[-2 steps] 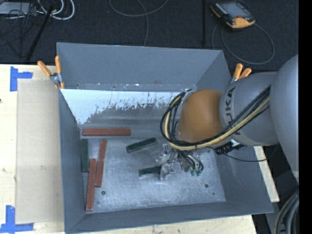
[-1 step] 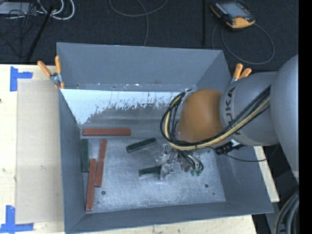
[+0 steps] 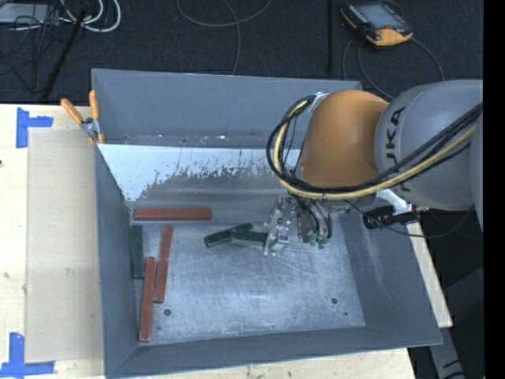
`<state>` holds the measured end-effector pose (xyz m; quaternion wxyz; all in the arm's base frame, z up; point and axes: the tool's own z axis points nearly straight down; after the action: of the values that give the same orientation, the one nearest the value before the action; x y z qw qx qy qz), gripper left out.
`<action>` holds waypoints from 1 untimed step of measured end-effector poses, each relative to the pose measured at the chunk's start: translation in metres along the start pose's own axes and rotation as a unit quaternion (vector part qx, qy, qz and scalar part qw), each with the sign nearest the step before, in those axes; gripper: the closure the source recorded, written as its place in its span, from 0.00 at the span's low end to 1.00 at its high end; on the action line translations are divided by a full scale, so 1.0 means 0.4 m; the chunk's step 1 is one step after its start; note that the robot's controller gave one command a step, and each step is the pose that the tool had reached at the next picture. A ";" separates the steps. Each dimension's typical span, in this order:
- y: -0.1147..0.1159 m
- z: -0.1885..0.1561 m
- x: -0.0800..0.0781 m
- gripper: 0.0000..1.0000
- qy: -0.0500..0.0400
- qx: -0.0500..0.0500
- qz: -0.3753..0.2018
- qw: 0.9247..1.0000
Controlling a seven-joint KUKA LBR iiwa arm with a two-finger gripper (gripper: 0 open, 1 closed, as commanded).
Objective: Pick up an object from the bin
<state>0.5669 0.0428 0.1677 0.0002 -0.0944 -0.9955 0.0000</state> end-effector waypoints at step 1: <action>0.000 0.000 0.000 1.00 0.000 0.000 0.000 1.000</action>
Offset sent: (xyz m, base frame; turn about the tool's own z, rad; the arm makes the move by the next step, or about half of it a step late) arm 0.0080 -0.0245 0.0958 -0.3050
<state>0.5669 0.0428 0.1677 0.0002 -0.0944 -0.9955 0.0000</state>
